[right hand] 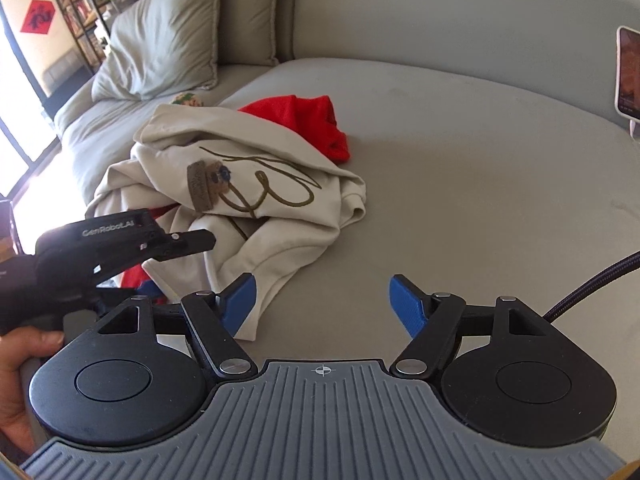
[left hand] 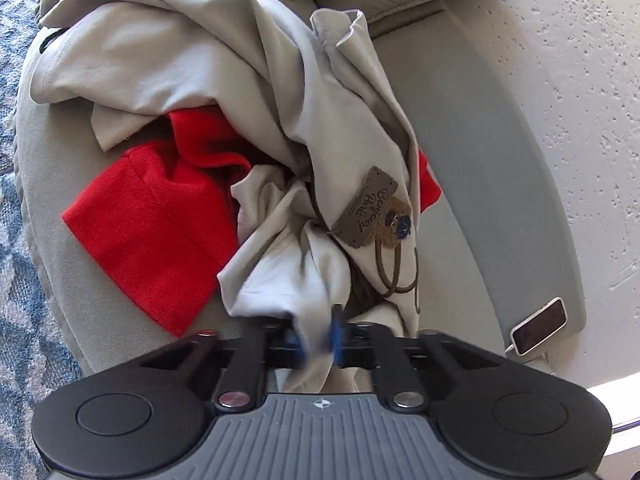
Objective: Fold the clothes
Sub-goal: 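Grasp the beige sweatshirt edge with the left gripper, then grasp the sweatshirt with the right gripper while the left gripper lifts it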
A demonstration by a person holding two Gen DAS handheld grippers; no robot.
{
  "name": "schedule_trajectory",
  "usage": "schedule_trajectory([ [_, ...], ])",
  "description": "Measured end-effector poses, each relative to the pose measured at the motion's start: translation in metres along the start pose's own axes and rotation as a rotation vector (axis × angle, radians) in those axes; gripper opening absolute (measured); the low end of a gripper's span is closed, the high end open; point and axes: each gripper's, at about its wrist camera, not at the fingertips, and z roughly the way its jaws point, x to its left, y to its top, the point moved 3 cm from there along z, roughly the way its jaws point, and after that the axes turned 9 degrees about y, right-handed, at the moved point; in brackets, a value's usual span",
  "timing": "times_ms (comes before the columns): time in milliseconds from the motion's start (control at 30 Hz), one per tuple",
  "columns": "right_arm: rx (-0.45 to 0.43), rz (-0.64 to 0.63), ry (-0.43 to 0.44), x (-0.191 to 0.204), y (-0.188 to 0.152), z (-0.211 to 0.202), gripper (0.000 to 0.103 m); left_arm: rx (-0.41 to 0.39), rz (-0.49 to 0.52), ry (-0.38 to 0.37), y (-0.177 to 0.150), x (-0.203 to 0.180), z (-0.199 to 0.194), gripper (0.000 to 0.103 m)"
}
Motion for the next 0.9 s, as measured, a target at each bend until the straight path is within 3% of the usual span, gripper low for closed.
schedule_trajectory([
  [133,-0.006,0.011,0.001,-0.001,-0.003,-0.008,0.075,-0.035,0.03,-0.007,-0.006,-0.009,-0.03,0.0],
  [267,-0.013,0.009,0.008,-0.004,-0.006,-0.018,0.076,-0.101,0.114,-0.07,-0.013,-0.009,-0.088,0.0],
  [433,-0.01,0.011,0.049,-0.005,-0.009,-0.016,0.076,-0.149,0.096,-0.035,-0.023,0.033,-0.139,0.0],
  [500,-0.002,0.022,0.075,-0.007,-0.011,-0.01,0.075,-0.147,0.076,0.016,-0.027,0.05,-0.142,0.0],
  [567,0.007,0.033,0.1,-0.01,-0.014,-0.003,0.064,-0.126,0.039,0.058,-0.029,0.069,-0.136,0.0],
  [600,0.018,0.012,0.104,-0.01,-0.015,0.005,0.054,-0.125,0.029,0.065,-0.029,0.073,-0.134,0.0],
  [733,0.063,-0.122,0.056,-0.007,-0.019,0.038,0.053,-0.145,0.055,0.075,-0.025,0.067,-0.135,0.0],
  [900,0.05,-0.071,0.069,-0.021,-0.012,0.07,0.053,-0.137,0.042,0.095,-0.018,0.079,-0.128,0.0],
])
